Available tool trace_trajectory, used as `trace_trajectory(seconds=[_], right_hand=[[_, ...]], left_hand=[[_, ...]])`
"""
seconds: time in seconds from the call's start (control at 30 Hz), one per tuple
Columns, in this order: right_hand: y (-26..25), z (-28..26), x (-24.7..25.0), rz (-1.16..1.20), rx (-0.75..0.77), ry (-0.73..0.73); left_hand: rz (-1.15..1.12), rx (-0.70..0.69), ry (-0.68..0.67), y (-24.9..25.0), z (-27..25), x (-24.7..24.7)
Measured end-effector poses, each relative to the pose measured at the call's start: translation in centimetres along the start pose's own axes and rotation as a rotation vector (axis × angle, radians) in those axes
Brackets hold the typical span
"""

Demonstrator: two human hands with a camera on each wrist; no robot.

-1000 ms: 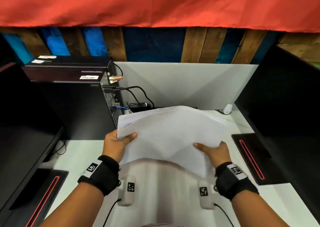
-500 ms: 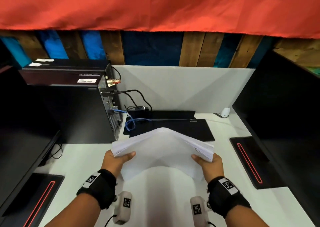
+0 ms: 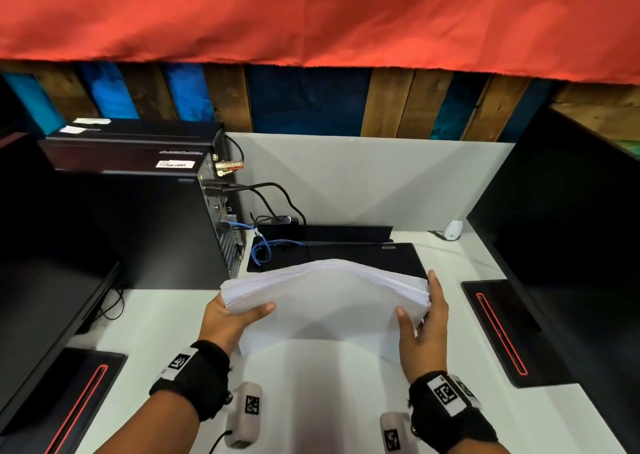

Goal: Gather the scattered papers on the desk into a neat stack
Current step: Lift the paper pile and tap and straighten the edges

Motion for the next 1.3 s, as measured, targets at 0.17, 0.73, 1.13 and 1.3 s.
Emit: trace_trajectory(seconds=[0.17,0.73,1.13,1.3], right_hand=[[0.1,-0.9,-0.1,-0.143,0.120,-0.002],[1.1,-0.4,0.3,-0.187,0.121,0.007],[0.9,-0.5,0.3,-0.220,0.177,0.033],[1.0,-0.2,0.6,-0.169,0.138,0.061]], left_hand=[[-0.060,-0.098,0.015,0.3,-0.2,-0.3],[-0.085,-0.093,0.095,0.7,0.3,-0.3],[0.207,0.008,-0.049,-1.5,1.3,2.3],[0.234,0.039,-0.093,-1.0,1.3,1.9]])
Point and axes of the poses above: each hand's wrist, its own z-axis towards the middle knuckle, its own x-axis out of the back of the hand, y = z × x, the point moved 1 cm from there along z, towards the middle knuckle, and after that the axes turned 13 degrees about -z, right-handed, at the moved point
